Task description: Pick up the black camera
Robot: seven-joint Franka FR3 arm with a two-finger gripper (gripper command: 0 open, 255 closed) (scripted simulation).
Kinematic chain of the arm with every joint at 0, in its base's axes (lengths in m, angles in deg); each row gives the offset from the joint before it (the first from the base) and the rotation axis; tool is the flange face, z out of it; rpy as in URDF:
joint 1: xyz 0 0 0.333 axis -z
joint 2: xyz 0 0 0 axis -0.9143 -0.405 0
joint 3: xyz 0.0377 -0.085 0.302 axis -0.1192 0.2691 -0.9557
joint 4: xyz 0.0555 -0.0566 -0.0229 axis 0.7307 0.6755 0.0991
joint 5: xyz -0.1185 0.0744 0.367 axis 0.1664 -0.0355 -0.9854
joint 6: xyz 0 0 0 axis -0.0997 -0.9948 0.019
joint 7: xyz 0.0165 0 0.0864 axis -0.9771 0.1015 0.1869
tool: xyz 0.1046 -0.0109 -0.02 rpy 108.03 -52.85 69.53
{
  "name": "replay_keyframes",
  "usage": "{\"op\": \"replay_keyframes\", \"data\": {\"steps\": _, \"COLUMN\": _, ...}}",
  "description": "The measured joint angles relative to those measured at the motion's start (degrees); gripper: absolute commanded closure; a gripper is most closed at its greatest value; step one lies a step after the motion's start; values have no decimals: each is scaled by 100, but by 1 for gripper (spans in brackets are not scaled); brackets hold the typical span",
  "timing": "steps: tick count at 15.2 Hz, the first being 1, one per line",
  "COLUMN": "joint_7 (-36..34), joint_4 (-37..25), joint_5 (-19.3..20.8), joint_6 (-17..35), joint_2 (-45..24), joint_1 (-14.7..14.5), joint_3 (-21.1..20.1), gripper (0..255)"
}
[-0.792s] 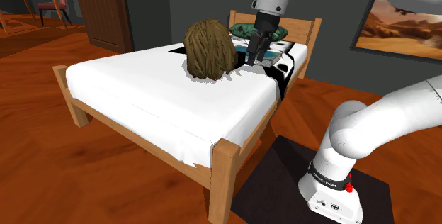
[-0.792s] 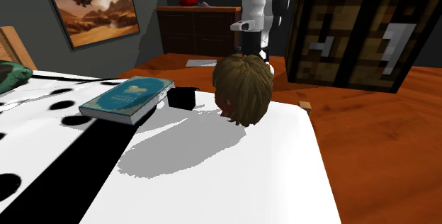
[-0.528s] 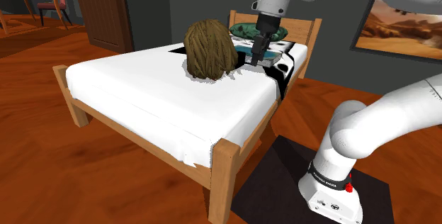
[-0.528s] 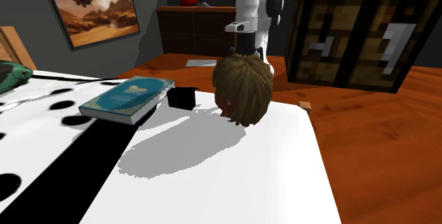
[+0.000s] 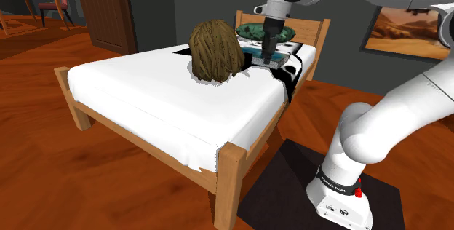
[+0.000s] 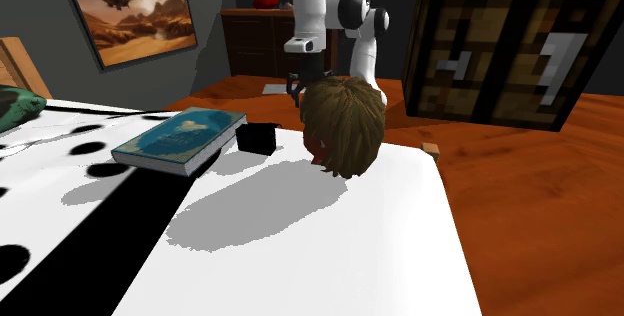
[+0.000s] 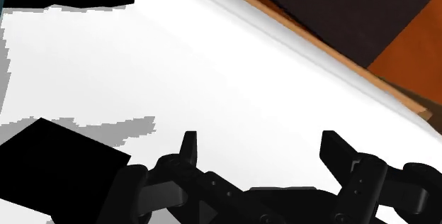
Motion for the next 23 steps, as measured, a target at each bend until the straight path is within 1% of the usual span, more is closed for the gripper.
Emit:
{"op": "replay_keyframes", "data": {"steps": 3, "joint_7": 1154, "joint_4": -356, "joint_5": 123, "joint_6": 109, "joint_2": -492, "joint_1": -186, "joint_3": 440, "gripper": 0}}
{"op": "replay_keyframes", "data": {"steps": 6, "joint_7": 2361, "joint_4": -922, "joint_5": 124, "joint_6": 172, "joint_2": -1154, "joint_1": -379, "joint_3": 879, "gripper": 0}}
{"op": "replay_keyframes", "data": {"steps": 8, "joint_7": 3142, "joint_4": -1306, "joint_5": 53, "joint_6": 220, "joint_2": -1616, "joint_1": -496, "joint_3": 1120, "gripper": 0}}
{"op": "replay_keyframes", "data": {"steps": 11, "joint_7": 4354, "joint_4": -1952, "joint_5": -140, "joint_6": 217, "joint_2": -2325, "joint_1": -594, "joint_3": 1451, "gripper": 0}}
{"op": "replay_keyframes", "data": {"steps": 13, "joint_7": 5121, "joint_4": -2491, "joint_5": -355, "joint_6": 171, "joint_2": -2893, "joint_1": -632, "joint_3": 1590, "gripper": 0}}
{"op": "replay_keyframes", "data": {"steps": 15, "joint_7": 5778, "joint_4": -2872, "joint_5": -527, "joint_6": 157, "joint_2": -3321, "joint_1": -615, "joint_3": 1654, "gripper": 0}}
{"op": "replay_keyframes", "data": {"steps": 18, "joint_7": 6056, "joint_4": -2913, "joint_5": -620, "joint_6": 302, "joint_2": -3535, "joint_1": -595, "joint_3": 1664, "gripper": 0}}
{"op": "replay_keyframes", "data": {"steps": 23, "joint_7": 6098, "joint_4": -2571, "joint_5": -625, "joint_6": 655, "joint_2": -3546, "joint_1": -597, "joint_3": 1660, "gripper": 0}}
